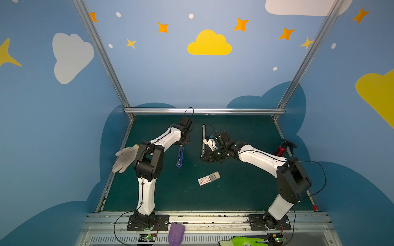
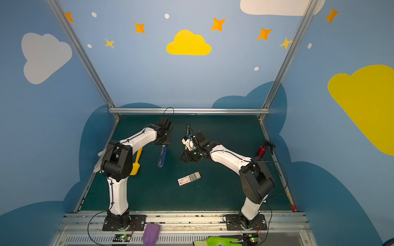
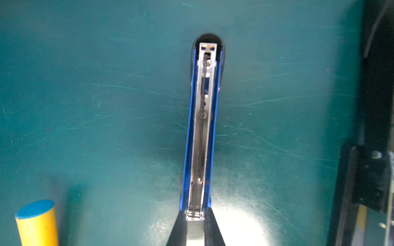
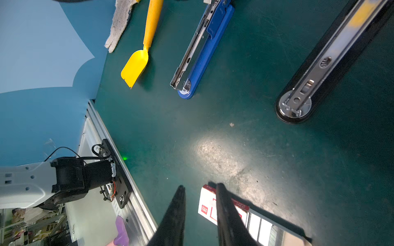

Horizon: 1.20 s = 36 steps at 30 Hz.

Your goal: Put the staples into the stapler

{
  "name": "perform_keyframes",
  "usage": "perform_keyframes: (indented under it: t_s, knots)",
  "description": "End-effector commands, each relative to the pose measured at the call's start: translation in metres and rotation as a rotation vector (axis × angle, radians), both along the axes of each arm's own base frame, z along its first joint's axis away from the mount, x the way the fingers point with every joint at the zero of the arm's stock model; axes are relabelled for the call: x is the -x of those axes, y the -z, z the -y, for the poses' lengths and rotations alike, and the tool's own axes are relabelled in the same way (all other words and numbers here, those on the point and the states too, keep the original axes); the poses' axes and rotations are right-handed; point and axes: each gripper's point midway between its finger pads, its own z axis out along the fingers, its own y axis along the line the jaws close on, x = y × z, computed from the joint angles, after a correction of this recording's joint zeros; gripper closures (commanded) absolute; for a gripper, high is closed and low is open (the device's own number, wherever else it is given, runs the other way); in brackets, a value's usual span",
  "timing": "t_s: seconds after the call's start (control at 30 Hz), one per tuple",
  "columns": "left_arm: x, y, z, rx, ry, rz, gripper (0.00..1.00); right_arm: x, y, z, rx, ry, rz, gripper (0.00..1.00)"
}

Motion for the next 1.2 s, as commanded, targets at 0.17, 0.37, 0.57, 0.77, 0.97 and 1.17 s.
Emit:
perform_keyframes:
  t_s: [0.17,0.37,0.57,0.77,0.97,1.17]
  knots:
    - [0.000,0.011,-0.005,-0.013,0.001,-0.025,0.86,-0.001,-0.008,-0.004,-0.015,-0.008,0.013,0.74]
    - [0.000,0.017,-0.002,0.005,-0.001,-0.036,0.86,-0.002,-0.008,-0.003,-0.010,-0.001,0.013,0.74]
    - [0.002,0.020,-0.002,0.009,0.000,-0.043,0.86,-0.002,-0.007,-0.001,-0.007,0.004,0.010,0.74]
    - [0.010,0.023,-0.003,0.017,0.005,-0.052,0.87,-0.002,-0.007,0.000,-0.008,0.005,0.011,0.74]
    - [0.019,0.023,-0.006,0.013,0.007,-0.054,0.88,0.000,-0.007,0.000,-0.012,0.008,0.006,0.74]
    - [0.023,0.018,-0.006,0.022,0.021,-0.034,0.89,0.001,-0.007,0.001,-0.017,0.012,0.003,0.74]
